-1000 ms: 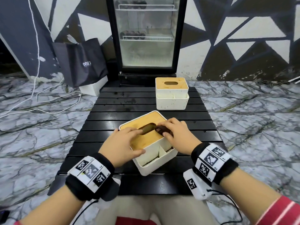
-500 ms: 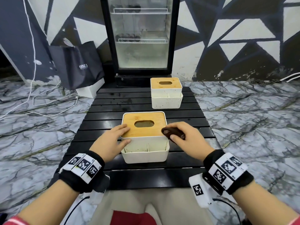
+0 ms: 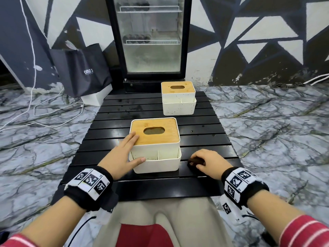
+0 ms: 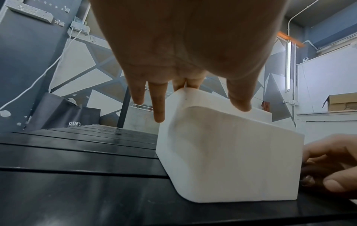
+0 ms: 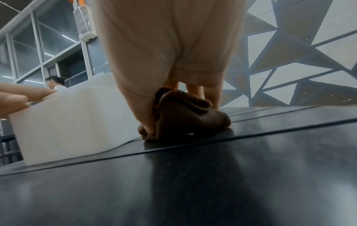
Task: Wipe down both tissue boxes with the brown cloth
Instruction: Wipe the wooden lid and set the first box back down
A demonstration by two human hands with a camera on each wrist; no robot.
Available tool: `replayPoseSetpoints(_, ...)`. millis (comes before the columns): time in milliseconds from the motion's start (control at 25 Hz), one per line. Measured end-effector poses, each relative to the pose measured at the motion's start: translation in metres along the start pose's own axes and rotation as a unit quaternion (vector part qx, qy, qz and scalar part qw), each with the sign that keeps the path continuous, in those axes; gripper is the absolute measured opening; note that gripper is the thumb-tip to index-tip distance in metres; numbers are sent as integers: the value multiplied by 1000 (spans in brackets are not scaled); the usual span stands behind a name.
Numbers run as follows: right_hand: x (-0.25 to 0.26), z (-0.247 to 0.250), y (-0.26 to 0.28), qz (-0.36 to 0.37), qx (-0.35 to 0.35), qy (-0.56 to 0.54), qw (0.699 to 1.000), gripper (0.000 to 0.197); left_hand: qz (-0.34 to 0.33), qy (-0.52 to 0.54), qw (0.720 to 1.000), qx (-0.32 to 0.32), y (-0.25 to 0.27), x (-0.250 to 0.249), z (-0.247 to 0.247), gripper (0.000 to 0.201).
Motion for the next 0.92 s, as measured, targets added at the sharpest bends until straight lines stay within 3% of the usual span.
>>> replayPoseSetpoints(120, -1, -2, 0, -2, -3, -8, 1000, 34, 0, -14, 1000, 3, 0, 3, -3, 111)
replayPoseSetpoints(360, -7, -4, -5, -19, 11, 5, 1000, 38, -3, -21, 1000, -4, -1, 2, -4, 92)
replayPoseSetpoints(560, 53, 39, -3, 113, -125, -87, 982, 49, -3, -85, 996, -33, -1, 1, 0, 92)
replayPoseSetpoints(760, 84, 20, -1, 147, -58, -24, 987, 61, -10, -70, 996, -55, 4, 0, 5, 84)
replayPoseSetpoints(920, 86, 15, -5, 142, -64, -2, 988, 64, -16, -27, 998, -56, 6, 6, 5, 80)
Point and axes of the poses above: each hand's wrist, its own y-axis away from the middle knuckle, its own z-axis out of the back of the hand, x = y × z, the point moved 9 cm from there along -y, towards the middle knuckle, and after that the axes turned 9 degrees about -y, right-handed, at the moved point
